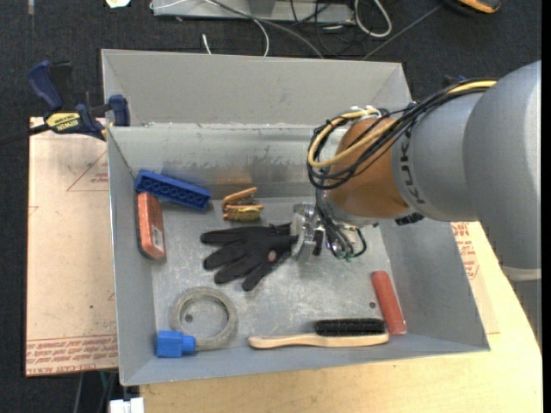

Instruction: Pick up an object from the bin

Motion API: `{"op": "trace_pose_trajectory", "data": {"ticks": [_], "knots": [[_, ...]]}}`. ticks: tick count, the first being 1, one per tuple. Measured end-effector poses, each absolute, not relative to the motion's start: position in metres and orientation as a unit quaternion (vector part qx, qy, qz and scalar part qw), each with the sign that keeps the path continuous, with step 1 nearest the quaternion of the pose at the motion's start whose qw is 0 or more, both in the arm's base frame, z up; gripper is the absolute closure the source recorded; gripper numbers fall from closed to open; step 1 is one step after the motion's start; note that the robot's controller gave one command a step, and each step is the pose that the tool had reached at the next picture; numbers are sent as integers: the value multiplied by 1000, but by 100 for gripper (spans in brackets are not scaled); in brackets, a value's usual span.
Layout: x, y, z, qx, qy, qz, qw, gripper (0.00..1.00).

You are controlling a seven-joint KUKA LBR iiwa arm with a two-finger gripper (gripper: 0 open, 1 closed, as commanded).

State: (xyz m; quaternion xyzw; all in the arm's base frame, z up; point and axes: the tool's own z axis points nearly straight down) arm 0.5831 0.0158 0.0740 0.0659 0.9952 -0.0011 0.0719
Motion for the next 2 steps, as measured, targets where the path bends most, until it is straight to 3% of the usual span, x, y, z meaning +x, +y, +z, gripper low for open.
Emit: {"op": "trace_pose_trajectory", "data": {"ticks": [1,2], "knots": [[542,6,75,46,996,-2,74,100],[501,14,74,31,996,-2,86,100]]}}
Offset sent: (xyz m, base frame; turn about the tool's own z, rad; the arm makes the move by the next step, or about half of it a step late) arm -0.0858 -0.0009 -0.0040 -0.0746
